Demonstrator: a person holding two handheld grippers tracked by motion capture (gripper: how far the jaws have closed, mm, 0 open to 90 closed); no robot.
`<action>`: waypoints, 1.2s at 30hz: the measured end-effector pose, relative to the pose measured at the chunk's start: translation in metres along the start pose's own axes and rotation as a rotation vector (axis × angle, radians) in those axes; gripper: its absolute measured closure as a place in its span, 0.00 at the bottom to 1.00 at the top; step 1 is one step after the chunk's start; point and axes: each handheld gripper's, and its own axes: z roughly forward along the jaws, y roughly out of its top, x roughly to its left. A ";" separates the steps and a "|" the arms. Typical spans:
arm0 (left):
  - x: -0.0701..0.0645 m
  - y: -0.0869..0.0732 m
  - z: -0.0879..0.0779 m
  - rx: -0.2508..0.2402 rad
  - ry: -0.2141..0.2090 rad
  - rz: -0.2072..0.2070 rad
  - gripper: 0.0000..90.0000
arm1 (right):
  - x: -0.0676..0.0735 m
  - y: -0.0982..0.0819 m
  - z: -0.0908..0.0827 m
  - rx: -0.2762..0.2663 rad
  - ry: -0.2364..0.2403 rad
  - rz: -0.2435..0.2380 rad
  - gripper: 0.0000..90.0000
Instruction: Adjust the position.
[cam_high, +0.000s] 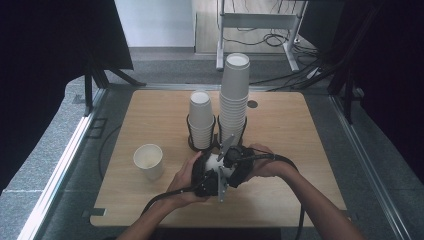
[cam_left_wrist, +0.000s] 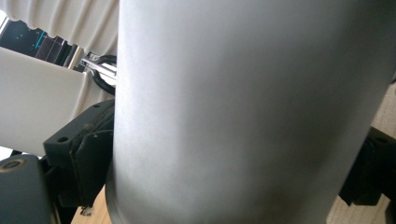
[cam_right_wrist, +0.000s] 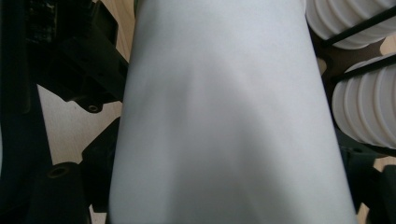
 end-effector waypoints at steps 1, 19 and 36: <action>0.000 0.000 0.000 0.013 -0.009 0.003 0.09 | 0.000 0.000 0.001 0.003 0.003 0.004 0.23; -0.001 -0.005 -0.001 0.000 -0.039 -0.063 0.00 | -0.010 -0.024 0.010 -0.047 0.001 0.082 0.24; -0.003 -0.020 -0.012 -0.019 -0.086 -0.197 0.00 | -0.009 -0.045 0.016 -0.206 -0.045 0.168 0.24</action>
